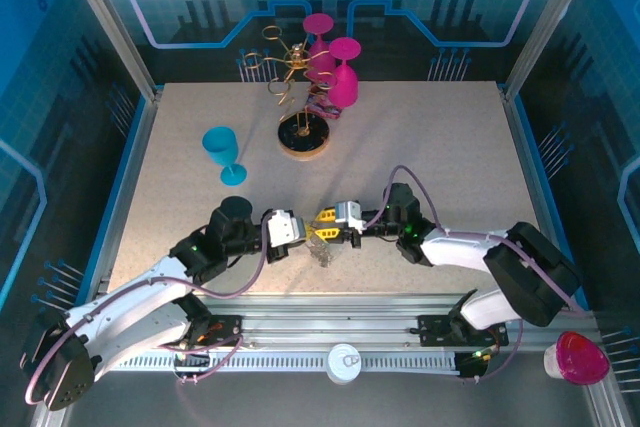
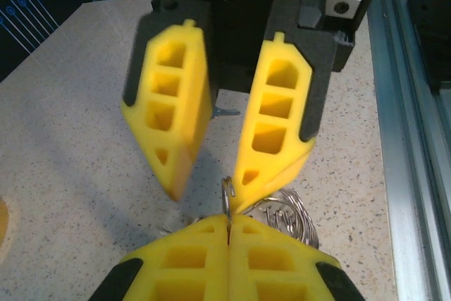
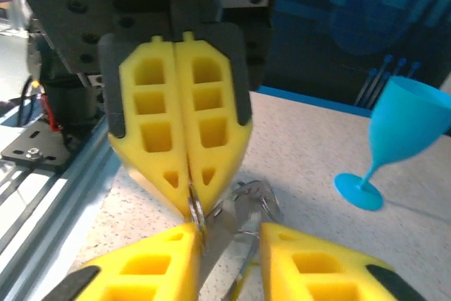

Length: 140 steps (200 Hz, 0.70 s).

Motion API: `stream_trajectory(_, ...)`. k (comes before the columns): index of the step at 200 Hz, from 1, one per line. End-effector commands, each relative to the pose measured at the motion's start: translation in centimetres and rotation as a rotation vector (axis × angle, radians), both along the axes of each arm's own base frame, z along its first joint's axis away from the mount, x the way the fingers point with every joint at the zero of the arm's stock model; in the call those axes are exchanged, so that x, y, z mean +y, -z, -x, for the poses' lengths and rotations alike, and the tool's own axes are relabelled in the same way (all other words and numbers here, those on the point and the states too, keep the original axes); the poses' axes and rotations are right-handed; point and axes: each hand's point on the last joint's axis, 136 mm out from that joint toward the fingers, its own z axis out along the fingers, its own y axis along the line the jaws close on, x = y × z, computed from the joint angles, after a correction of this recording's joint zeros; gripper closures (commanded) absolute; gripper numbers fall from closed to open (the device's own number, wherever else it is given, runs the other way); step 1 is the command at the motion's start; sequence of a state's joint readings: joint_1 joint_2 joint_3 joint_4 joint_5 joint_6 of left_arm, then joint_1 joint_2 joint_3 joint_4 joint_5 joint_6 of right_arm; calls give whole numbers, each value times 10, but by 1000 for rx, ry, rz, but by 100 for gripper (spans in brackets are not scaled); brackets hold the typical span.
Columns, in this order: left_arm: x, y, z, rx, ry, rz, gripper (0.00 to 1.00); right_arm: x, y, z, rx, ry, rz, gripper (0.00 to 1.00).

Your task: Put the keys on the keyring

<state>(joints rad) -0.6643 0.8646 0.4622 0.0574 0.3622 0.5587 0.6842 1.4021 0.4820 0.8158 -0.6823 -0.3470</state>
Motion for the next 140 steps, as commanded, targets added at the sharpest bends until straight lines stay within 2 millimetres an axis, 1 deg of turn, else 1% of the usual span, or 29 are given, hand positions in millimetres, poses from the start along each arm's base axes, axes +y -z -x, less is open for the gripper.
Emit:
stream_trajectory(1, 0, -5, -2, -70, 11, -44, 100, -15, 3, -23, -116, 160, 89, 68)
stream_trajectory(23, 2, -4, -7, -115, -6, -88, 100, -34, -1, -35, -138, 288, 114, 68)
stream_trajectory(36, 2, -2, -9, -122, -12, -107, 100, -49, 0, -46, -86, 416, 109, 69)
stream_trajectory(45, 2, -2, -11, -121, -15, -117, 100, -63, -2, -55, -24, 529, 88, 75)
stream_trajectory(55, 1, -1, -12, -120, -15, -122, 100, -82, 1, -64, 96, 679, 50, 83)
stream_trajectory(61, 1, -1, -12, -122, -15, -122, 100, -96, 7, -70, 188, 782, 32, 84)
stream_trajectory(65, 1, -1, -12, -121, -16, -120, 100, -108, 9, -74, 258, 869, 16, 85)
stream_trajectory(73, 0, -1, -12, -122, -16, -116, 100, -135, 21, -80, 432, 1057, -5, 88)
stream_trajectory(81, -1, -2, -13, -124, -17, -110, 100, -165, 37, -76, 609, 1241, 6, 89)
stream_trajectory(82, -1, -2, -13, -124, -18, -109, 100, -169, 46, -72, 636, 1263, 45, 89)
stream_trajectory(84, -1, -3, -13, -126, -19, -107, 100, -174, 48, -70, 672, 1290, 44, 89)
stream_trajectory(85, -1, -4, -13, -128, -19, -106, 100, -174, 44, -72, 682, 1297, 23, 89)
stream_trajectory(86, -1, -4, -13, -128, -20, -105, 100, -178, 51, -67, 704, 1311, 61, 89)
stream_trajectory(89, -1, -4, -13, -128, -21, -103, 100, -183, 55, -64, 749, 1335, 78, 88)
stream_trajectory(98, -1, -5, -14, -130, -22, -99, 100, -189, 64, -53, 844, 1367, 157, 82)
stream_trajectory(113, -2, -8, -13, -133, -21, -86, 100, -204, 73, -41, 934, 1468, 269, 73)
stream_trajectory(118, -2, -9, -13, -137, -21, -82, 100, -207, 75, -40, 956, 1488, 299, 71)
stream_trajectory(126, -3, -9, -13, -138, -20, -75, 100, -205, 79, -39, 987, 1484, 347, 69)
stream_trajectory(140, -4, -9, -13, -135, -17, -68, 100, -203, 86, -45, 1022, 1491, 409, 64)
